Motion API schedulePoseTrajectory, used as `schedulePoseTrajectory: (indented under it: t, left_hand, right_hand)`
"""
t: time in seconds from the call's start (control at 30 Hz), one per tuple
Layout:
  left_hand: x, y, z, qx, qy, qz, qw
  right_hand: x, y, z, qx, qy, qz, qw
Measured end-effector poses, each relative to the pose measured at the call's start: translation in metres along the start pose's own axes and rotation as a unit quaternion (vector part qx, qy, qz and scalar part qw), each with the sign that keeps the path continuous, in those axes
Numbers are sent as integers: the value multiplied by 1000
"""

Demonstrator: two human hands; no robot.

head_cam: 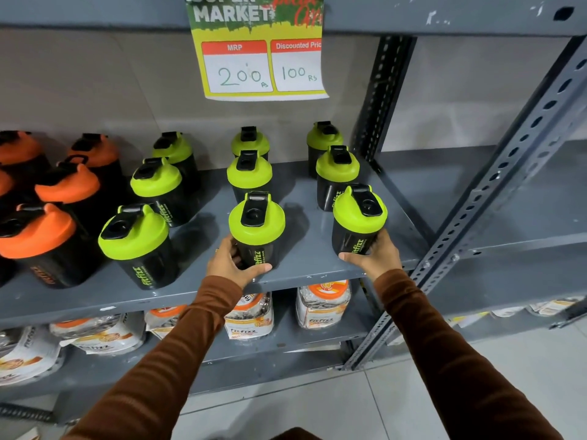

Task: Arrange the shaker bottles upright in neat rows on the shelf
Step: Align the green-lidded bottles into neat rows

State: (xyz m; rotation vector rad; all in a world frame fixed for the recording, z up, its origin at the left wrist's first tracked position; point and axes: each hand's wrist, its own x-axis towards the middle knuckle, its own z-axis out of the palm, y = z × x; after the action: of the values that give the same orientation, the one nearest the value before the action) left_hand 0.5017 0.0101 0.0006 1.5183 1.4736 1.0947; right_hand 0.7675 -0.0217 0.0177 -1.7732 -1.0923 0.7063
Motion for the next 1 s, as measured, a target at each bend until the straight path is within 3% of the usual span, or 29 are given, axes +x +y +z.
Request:
schedulePoseTrajectory:
  t: [0.3,1.0]
  left_hand:
    - [-4,0,-3,58,-41,4,997]
    - [-4,-1,-8,20,-52,-12,998]
  right_hand:
    - [-3,2,-7,-13,-19,-9,1000]
    - [2,9,-10,16,-38,-15,999]
